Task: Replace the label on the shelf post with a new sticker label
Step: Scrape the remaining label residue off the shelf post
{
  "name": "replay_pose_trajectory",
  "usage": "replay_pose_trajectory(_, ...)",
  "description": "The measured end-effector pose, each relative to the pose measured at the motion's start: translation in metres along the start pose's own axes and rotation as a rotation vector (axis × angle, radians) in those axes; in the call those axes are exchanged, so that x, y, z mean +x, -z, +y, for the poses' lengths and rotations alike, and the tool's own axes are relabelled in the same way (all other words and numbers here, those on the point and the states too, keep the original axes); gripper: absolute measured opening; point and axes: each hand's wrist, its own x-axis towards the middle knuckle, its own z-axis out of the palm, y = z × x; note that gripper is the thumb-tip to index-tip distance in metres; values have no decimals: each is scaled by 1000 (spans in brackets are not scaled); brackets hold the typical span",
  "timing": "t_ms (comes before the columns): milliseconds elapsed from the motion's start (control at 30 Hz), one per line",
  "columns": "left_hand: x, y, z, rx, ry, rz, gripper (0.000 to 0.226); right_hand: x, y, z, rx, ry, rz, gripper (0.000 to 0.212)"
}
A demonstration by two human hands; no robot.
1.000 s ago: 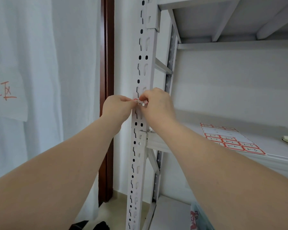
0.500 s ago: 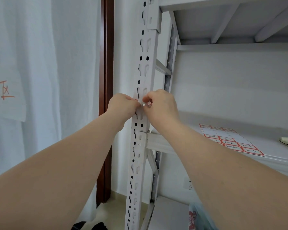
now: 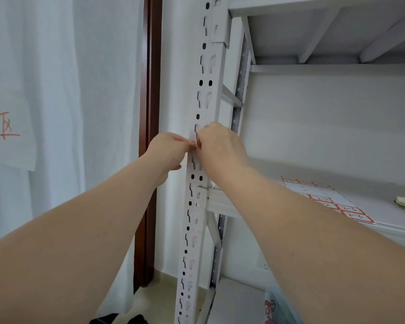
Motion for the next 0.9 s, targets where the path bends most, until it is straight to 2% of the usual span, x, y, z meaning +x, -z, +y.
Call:
replay_pose_trajectory(200,4,2,-7,11,-34,53,6,4,2,0,-76,69,-22,9)
replay_pose_trajectory(433,10,0,-12,9,-44,84,9,8,19,7,-42,209,-86,21)
replay_pose_trajectory(567,12,1,-12,15,-35,79,8,8,23,0,-129,314,-170,33)
replay_pose_trajectory(733,16,1,-13,24,-36,74,15,10,30,-6,-264,371,-195,30)
replay_pose_trajectory(900,18,5,-13,46,-39,42,11,17,37,-3,-240,411,-273,38)
